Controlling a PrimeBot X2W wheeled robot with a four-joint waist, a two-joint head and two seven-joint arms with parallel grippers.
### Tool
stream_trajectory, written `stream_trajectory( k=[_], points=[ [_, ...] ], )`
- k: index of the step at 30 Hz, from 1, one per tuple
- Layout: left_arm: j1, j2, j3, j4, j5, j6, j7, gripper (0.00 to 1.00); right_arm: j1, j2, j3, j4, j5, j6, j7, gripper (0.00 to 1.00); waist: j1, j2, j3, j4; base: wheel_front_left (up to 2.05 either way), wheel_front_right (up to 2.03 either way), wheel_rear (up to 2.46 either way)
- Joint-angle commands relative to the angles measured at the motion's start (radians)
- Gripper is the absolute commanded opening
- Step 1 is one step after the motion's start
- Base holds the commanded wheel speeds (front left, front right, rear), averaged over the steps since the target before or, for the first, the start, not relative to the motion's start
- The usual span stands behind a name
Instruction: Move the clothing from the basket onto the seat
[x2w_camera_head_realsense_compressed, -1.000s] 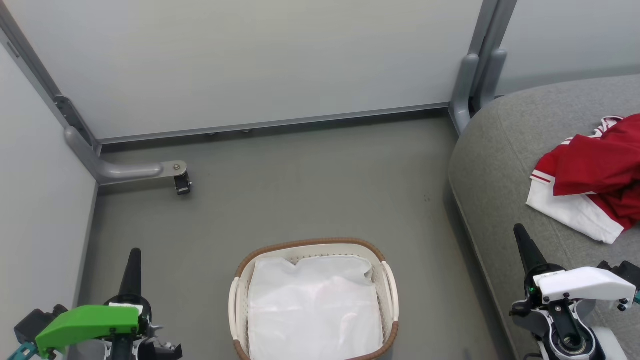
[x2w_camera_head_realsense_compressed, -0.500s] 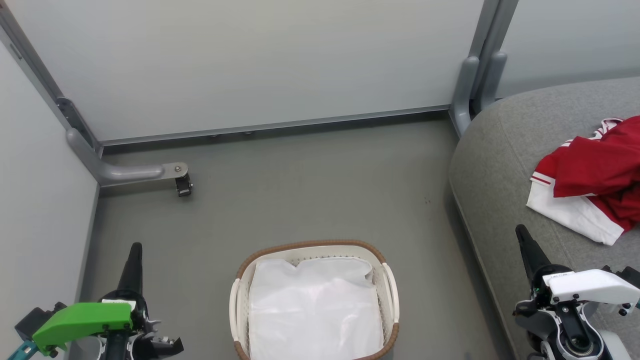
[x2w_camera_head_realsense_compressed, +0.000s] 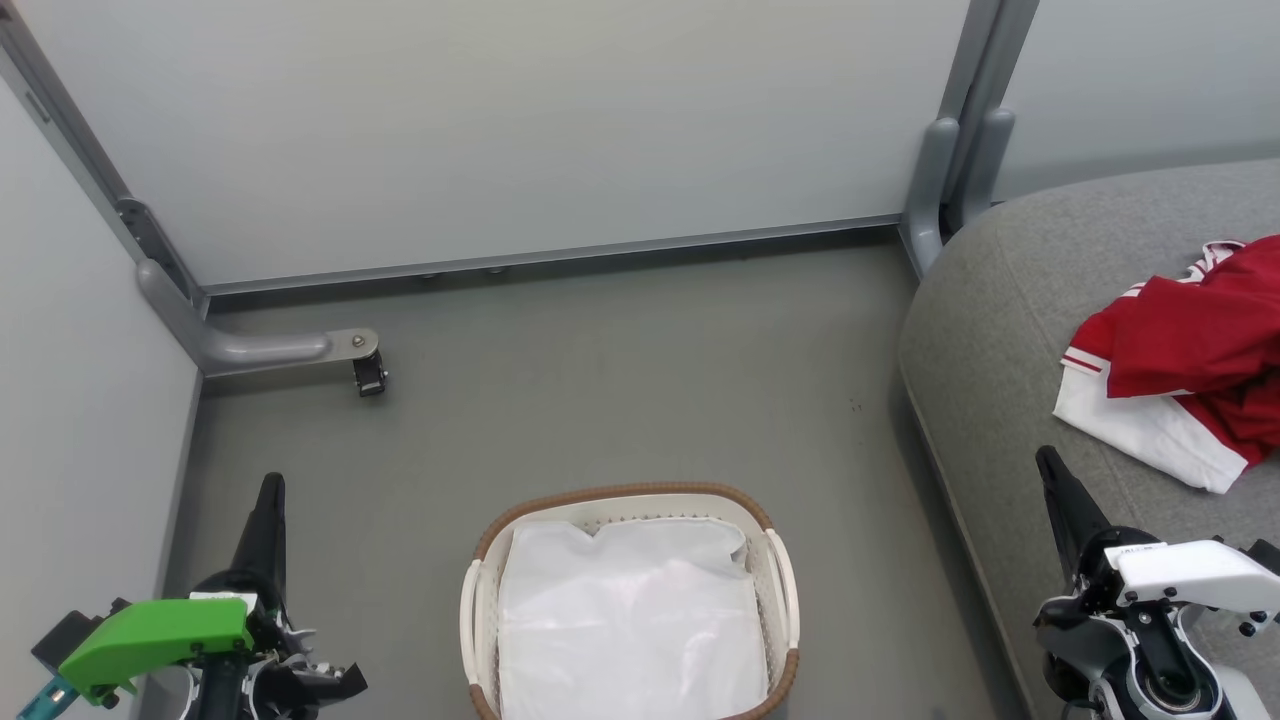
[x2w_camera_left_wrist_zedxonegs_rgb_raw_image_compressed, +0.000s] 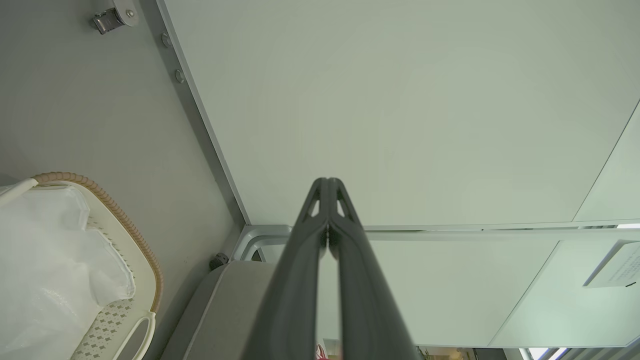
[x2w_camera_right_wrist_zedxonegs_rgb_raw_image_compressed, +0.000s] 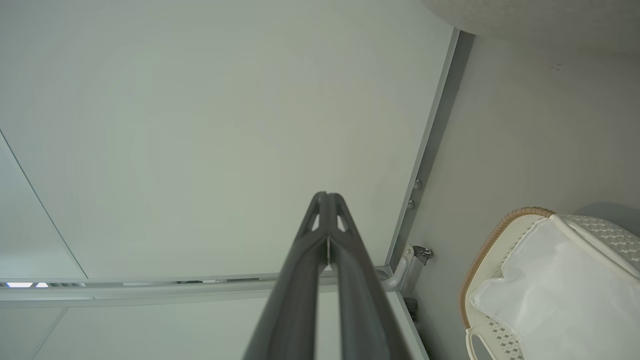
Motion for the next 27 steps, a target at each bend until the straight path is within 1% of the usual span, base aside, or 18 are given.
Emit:
stream_trajectory(
  k=[1,6,27],
  points=[
    [-0.020,0.008,0.004,-0.005,-0.021,-0.008,0.006,0.00,0.009,-0.006,-0.004,-0.006,0.022,0.000,0.007,0.00,0.0000,0.0000,-0.001,0.000,0.00,0.00,0.00],
    [-0.023,0.008,0.005,-0.006,-0.052,-0.009,0.014,0.00,0.011,-0.006,-0.008,-0.010,0.052,0.000,0.016,0.00,0.0000,0.0000,-0.003,0.001,0.00,0.00,0.00],
    [-0.020,0.008,0.005,-0.005,-0.050,-0.009,0.014,0.00,0.011,-0.006,-0.008,-0.009,0.052,0.000,0.016,0.00,0.0000,0.0000,-0.003,0.001,0.00,0.00,0.00]
  ],
)
